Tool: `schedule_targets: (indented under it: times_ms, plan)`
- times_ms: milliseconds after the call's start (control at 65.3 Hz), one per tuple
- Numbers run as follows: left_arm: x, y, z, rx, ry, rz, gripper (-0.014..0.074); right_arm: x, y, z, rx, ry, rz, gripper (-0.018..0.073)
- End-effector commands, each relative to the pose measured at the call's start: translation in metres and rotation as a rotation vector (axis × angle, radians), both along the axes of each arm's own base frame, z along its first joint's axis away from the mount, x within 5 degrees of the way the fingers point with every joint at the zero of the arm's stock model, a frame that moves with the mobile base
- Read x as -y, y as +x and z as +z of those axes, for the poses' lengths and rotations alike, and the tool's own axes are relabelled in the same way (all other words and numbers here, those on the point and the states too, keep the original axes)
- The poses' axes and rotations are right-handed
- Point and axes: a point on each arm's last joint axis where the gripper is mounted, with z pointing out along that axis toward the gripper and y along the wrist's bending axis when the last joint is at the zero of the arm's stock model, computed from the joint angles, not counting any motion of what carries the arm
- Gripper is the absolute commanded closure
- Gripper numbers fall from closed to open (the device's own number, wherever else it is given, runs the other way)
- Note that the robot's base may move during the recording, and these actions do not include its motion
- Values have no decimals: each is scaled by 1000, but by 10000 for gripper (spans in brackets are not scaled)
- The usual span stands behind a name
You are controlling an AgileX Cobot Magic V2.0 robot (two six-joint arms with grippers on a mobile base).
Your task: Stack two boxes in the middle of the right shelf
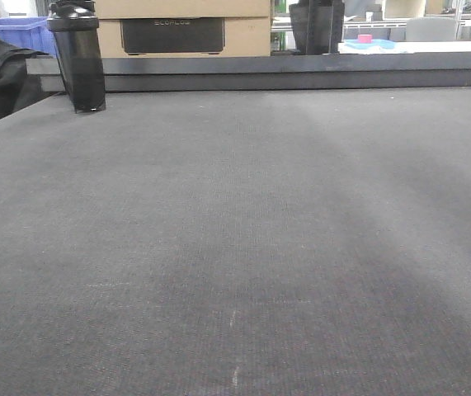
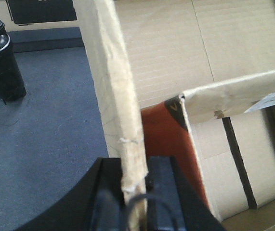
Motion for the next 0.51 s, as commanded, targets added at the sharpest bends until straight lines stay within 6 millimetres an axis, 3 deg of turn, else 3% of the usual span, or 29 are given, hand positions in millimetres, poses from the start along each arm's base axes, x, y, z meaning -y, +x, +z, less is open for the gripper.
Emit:
schedule_targets:
  times_ms: [0,490]
  plan:
    - [-7,-5,10,63,17,28,708,7,-3,11,91,-22,-38,712]
    - [-7,-5,10,63,17,28,708,7,-3,11,91,-22,-38,712]
